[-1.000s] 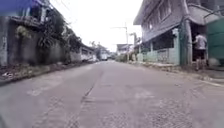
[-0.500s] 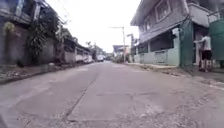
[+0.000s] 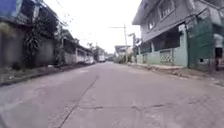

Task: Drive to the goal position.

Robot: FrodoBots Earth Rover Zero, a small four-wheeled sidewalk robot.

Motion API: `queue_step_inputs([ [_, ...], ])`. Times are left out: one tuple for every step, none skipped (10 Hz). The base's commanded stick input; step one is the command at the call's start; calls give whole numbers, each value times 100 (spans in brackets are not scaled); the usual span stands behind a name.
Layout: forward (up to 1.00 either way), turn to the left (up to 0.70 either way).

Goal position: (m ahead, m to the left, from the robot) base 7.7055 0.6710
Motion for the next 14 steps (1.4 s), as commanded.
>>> queue_step_inputs([
  [85, -11],
  [85, -34],
  [85, -34],
  [85, -34],
  [85, -34],
  [85, -34],
  [85, -10],
  [85, 0],
  [85, 0],
  [85, 8],
  [85, 8],
  [85, 1],
  [85, 0],
  [85, -3],
])
